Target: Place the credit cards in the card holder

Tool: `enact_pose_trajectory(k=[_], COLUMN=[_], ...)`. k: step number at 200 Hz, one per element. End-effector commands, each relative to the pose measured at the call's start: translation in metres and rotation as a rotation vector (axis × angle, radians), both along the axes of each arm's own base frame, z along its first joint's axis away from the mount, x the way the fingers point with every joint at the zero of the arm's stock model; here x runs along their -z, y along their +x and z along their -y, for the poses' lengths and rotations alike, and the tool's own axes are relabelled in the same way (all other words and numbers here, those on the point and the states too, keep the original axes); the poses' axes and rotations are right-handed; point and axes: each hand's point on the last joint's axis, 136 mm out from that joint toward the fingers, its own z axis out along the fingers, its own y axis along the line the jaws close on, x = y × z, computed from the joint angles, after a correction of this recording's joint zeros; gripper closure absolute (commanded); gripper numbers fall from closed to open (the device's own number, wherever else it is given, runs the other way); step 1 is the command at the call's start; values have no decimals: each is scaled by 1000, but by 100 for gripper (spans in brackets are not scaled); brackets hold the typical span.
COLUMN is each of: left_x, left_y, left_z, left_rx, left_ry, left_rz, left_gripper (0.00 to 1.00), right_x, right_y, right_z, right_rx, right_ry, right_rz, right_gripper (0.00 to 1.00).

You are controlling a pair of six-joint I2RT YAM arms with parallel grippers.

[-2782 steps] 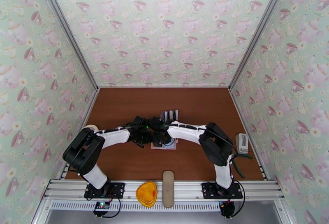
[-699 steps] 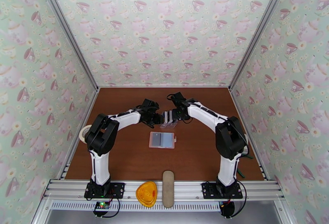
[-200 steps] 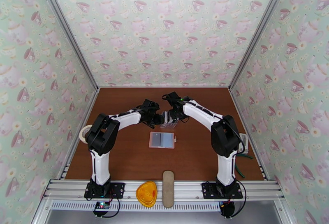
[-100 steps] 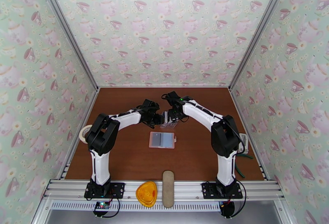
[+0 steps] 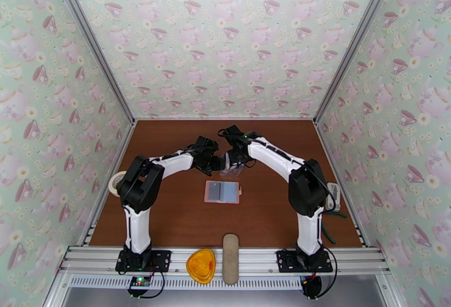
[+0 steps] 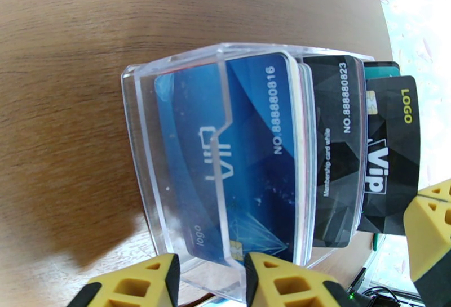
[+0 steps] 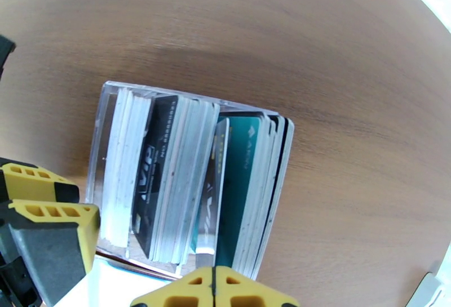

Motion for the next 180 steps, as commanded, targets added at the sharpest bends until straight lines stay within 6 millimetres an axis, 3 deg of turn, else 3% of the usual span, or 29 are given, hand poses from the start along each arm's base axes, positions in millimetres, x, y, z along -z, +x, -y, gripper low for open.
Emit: enact_pose_trajectory(k=[1,124,180], left_x=[19,19,18], left_y=[-7,-8,-7], left_z=[-15,-15,-16], left_rx=[-24,-20,-21], left_ry=[57,61,64], left_rz=[-62,-62,-61], left_gripper=[63,63,63], right_x=[-5,28,21], right_y=[-3,-12,-3], right_z=[0,-8,-8], right_rx=[4,21,39], right_ry=[-6,84,118], right_rz=[-10,-104,-94], right_gripper=[92,86,78])
